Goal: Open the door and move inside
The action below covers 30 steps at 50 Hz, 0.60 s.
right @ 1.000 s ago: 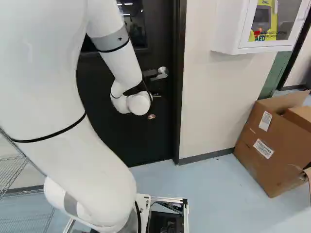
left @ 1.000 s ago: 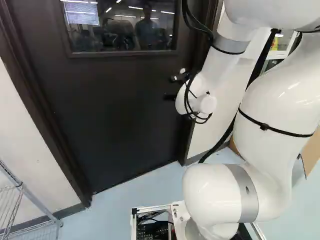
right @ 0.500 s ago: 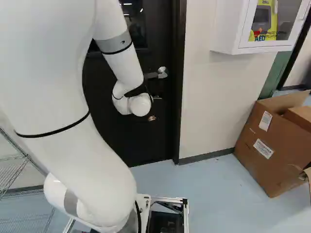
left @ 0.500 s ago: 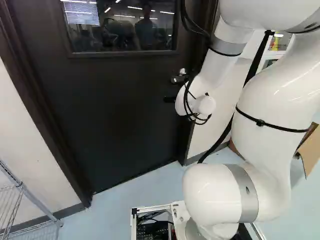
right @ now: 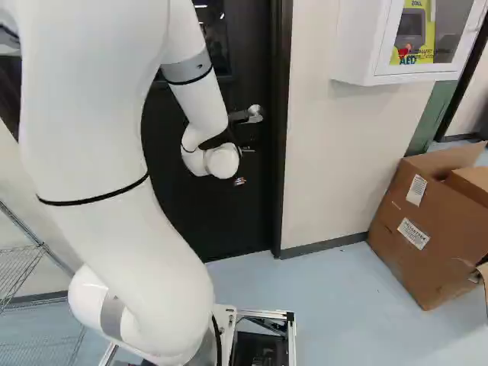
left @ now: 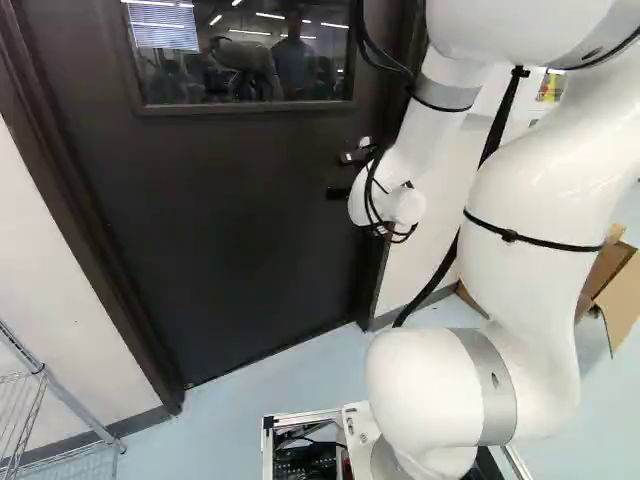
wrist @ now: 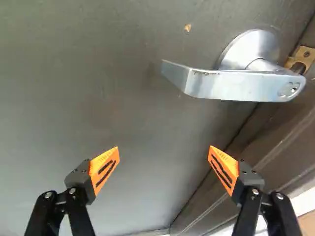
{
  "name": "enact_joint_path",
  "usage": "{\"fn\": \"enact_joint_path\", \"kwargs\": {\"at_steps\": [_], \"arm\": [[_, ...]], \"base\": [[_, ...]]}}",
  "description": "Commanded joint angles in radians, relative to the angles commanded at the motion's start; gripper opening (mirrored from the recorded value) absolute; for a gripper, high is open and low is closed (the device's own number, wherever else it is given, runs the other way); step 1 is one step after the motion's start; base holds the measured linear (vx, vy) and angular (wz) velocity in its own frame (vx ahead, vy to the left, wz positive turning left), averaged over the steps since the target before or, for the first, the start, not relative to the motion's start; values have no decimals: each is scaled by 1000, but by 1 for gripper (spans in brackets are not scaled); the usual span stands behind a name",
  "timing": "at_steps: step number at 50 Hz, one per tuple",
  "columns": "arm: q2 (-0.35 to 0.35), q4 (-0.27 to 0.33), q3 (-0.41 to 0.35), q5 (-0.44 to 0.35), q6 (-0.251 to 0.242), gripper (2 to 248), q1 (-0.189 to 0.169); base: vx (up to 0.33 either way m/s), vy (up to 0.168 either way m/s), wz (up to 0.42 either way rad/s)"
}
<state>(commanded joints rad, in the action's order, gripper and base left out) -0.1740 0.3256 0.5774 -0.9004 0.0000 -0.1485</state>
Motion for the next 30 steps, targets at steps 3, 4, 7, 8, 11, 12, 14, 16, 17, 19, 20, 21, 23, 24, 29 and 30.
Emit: {"fn": "enact_joint_path", "kwargs": {"at_steps": [3, 4, 7, 8, 11, 12, 14, 16, 17, 19, 20, 21, 23, 24, 29, 30], "arm": [[-11, 0, 12, 0, 0, 247, 1], [-14, 0, 16, 0, 0, 247, 1], [-25, 0, 28, 0, 0, 247, 2], [-29, 0, 32, 0, 0, 247, 3], [-41, 0, 46, 0, 0, 247, 4], [-44, 0, 50, 0, 0, 247, 4], [-51, 0, 58, 0, 0, 247, 5], [-59, 1, 67, 0, 0, 247, 6], [-63, 2, 72, 0, 0, 247, 7], [-71, 4, 81, 0, 0, 247, 8], [-75, 5, 85, 0, 0, 247, 8], [-78, 6, 90, 0, 0, 247, 9], [-86, 9, 99, 0, 0, 247, 10], [-90, 10, 104, 0, 0, 247, 11], [-110, 14, 127, 0, 0, 247, 14], [-114, 15, 131, 0, 0, 247, 14]], "base": [[0, 0, 0], [0, 0, 0], [0, 0, 0], [0, 0, 0], [0, 0, 0], [0, 0, 0], [0, 0, 0], [0, 0, 0], [0, 0, 0], [0, 0, 0], [0, 0, 0], [0, 0, 0], [0, 0, 0], [0, 0, 0], [0, 0, 0], [0, 0, 0]]}}
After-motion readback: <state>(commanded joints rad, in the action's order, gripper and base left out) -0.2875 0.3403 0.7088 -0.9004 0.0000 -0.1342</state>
